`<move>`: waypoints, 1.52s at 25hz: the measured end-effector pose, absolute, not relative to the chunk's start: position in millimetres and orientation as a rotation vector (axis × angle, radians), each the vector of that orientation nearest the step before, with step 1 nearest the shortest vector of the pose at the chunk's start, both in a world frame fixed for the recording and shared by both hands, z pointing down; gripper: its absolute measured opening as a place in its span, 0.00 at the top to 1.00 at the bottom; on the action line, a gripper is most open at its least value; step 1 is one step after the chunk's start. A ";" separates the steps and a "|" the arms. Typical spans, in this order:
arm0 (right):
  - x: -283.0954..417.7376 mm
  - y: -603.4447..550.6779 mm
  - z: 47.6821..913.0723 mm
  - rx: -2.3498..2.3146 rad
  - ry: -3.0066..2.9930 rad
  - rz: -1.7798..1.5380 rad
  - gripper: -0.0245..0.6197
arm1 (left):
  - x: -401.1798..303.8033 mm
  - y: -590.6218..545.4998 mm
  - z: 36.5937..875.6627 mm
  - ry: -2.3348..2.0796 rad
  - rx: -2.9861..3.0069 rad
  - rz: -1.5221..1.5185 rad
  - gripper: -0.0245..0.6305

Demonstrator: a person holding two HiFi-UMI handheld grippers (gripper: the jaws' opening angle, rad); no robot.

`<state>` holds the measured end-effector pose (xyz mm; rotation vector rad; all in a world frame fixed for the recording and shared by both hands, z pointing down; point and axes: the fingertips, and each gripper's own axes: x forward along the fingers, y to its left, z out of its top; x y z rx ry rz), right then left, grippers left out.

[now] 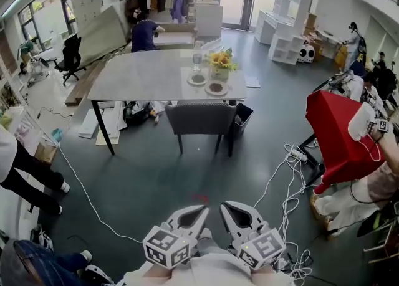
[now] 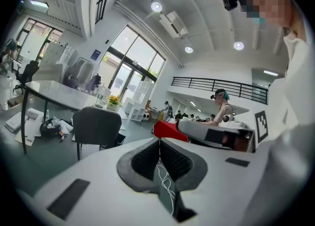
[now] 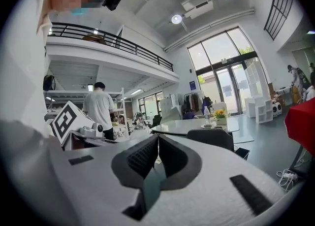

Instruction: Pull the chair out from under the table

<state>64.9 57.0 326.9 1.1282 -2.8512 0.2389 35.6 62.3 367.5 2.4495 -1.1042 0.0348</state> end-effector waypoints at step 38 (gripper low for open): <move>57.3 -210.8 361.8 0.994 -2.846 0.277 0.96 | 28.1 -208.7 400.6 -1.175 2.365 0.072 0.93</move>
